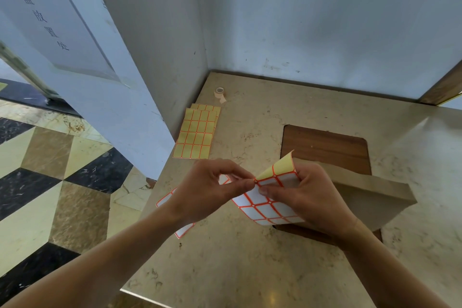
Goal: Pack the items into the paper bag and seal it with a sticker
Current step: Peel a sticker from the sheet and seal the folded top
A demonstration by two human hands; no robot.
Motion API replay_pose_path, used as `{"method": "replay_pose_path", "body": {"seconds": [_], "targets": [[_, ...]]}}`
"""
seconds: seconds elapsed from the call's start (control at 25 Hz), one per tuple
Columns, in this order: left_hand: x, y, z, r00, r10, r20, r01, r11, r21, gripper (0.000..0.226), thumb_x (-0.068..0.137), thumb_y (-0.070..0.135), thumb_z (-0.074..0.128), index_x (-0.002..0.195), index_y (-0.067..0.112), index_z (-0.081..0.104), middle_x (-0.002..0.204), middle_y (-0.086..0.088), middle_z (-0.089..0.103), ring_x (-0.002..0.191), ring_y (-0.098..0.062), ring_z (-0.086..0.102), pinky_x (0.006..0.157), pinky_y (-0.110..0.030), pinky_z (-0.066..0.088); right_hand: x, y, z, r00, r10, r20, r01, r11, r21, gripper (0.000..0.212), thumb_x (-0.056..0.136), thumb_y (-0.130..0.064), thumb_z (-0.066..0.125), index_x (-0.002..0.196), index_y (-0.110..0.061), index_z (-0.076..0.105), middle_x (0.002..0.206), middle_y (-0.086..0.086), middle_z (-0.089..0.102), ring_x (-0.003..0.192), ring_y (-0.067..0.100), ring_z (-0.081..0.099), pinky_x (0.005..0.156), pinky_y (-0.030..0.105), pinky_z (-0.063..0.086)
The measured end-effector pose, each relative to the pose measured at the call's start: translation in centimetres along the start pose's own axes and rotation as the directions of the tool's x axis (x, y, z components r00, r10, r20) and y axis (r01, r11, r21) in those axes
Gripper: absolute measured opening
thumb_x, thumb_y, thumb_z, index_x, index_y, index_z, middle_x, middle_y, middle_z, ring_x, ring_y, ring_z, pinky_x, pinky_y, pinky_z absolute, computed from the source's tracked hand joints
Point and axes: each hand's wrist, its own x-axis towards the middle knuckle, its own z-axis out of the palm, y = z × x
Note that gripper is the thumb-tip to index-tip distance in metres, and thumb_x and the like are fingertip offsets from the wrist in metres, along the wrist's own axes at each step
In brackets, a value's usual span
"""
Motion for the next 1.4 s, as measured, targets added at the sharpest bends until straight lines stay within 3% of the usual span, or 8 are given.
{"method": "replay_pose_path", "body": {"seconds": [0.08, 0.24, 0.48, 0.6, 0.8, 0.96, 1.16, 1.4], "targets": [[0.0, 0.2, -0.1, 0.998, -0.070, -0.001, 0.070, 0.995, -0.069, 0.012, 0.071, 0.044, 0.069, 0.078, 0.035, 0.072, 0.080, 0.018, 0.072, 0.081, -0.001, 0.065, 0.067, -0.007, 0.045, 0.0, 0.0, 0.0, 1.000, -0.017, 0.009, 0.017, 1.000, -0.002, 0.026, 0.077, -0.014, 0.077, 0.081, -0.038, 0.068, 0.074, -0.026, 0.072, 0.075, 0.000, 0.071, 0.061, 0.010, 0.052], [0.2, 0.3, -0.5, 0.982, -0.180, 0.049, 0.186, 0.969, -0.161, 0.011, 0.069, 0.040, 0.072, 0.075, 0.031, 0.073, 0.080, 0.012, 0.074, 0.080, -0.003, 0.067, 0.071, -0.014, 0.046, 0.3, 0.0, 0.2, 1.000, -0.017, 0.012, 0.017, 1.000, -0.009, 0.027, 0.078, -0.014, 0.077, 0.081, -0.039, 0.067, 0.074, -0.024, 0.071, 0.075, -0.001, 0.071, 0.061, 0.010, 0.052], [0.7, -0.2, -0.9, 0.941, -0.332, 0.061, 0.336, 0.906, -0.257, 0.010, 0.083, 0.017, 0.071, 0.073, 0.020, 0.070, 0.077, 0.004, 0.073, 0.071, -0.006, 0.067, 0.062, -0.010, 0.048, 0.9, 0.8, 0.8, 0.990, 0.132, 0.055, -0.131, 0.991, -0.017, 0.016, 0.080, -0.026, 0.075, 0.089, -0.036, 0.066, 0.085, -0.017, 0.072, 0.077, 0.000, 0.071, 0.064, 0.013, 0.054], [0.8, -0.8, -0.9, 0.932, -0.362, -0.019, 0.350, 0.912, -0.216, 0.011, 0.087, 0.016, 0.068, 0.077, 0.021, 0.065, 0.078, 0.005, 0.072, 0.067, -0.003, 0.067, 0.060, -0.009, 0.048, 1.3, 1.3, 1.1, 0.970, 0.223, 0.100, -0.229, 0.972, 0.054, 0.017, 0.081, -0.026, 0.074, 0.094, -0.030, 0.064, 0.088, -0.010, 0.074, 0.075, 0.005, 0.073, 0.063, 0.018, 0.056], [1.1, -2.6, -1.5, 0.896, -0.433, -0.101, 0.413, 0.895, -0.170, 0.009, 0.093, 0.023, 0.061, 0.085, 0.021, 0.057, 0.082, 0.007, 0.072, 0.065, -0.005, 0.069, 0.058, -0.014, 0.052, 2.0, 2.0, 2.0, 0.928, 0.339, 0.152, -0.358, 0.927, 0.115, 0.028, 0.083, -0.026, 0.072, 0.109, -0.025, 0.060, 0.098, -0.003, 0.074, 0.081, 0.018, 0.074, 0.076, 0.038, 0.061], [1.2, -5.2, -2.6, 0.860, -0.486, -0.155, 0.466, 0.872, -0.146, 0.012, 0.093, 0.030, 0.060, 0.090, 0.020, 0.055, 0.086, 0.002, 0.075, 0.070, -0.016, 0.073, 0.068, -0.028, 0.058, 2.3, 2.5, 2.9, 0.905, 0.366, 0.216, -0.397, 0.910, 0.120, 0.017, 0.088, -0.023, 0.067, 0.101, -0.028, 0.059, 0.097, -0.002, 0.073, 0.079, 0.017, 0.074, 0.068, 0.030, 0.061], [0.9, -8.5, -4.0, 0.823, -0.484, -0.299, 0.484, 0.871, -0.079, 0.010, 0.094, 0.025, 0.060, 0.094, 0.015, 0.057, 0.087, 0.003, 0.072, 0.068, -0.008, 0.070, 0.061, -0.018, 0.047, 3.4, 4.7, 5.0, 0.876, 0.394, 0.277, -0.442, 0.887, 0.133, 0.013, 0.089, -0.021, 0.066, 0.097, -0.030, 0.061, 0.090, -0.007, 0.074, 0.074, 0.011, 0.074, 0.058, 0.022, 0.058], [0.1, -10.7, -4.2, 0.852, -0.388, -0.352, 0.442, 0.893, 0.084, 0.004, 0.094, 0.021, 0.060, 0.091, 0.022, 0.057, 0.092, 0.002, 0.069, 0.077, -0.005, 0.067, 0.064, -0.010, 0.044, 7.4, 10.8, 10.9, 0.825, 0.495, 0.271, -0.526, 0.849, 0.052, 0.028, 0.082, -0.020, 0.074, 0.108, -0.014, 0.068, 0.108, 0.005, 0.072, 0.090, 0.022, 0.070, 0.082, 0.037, 0.057]]}}
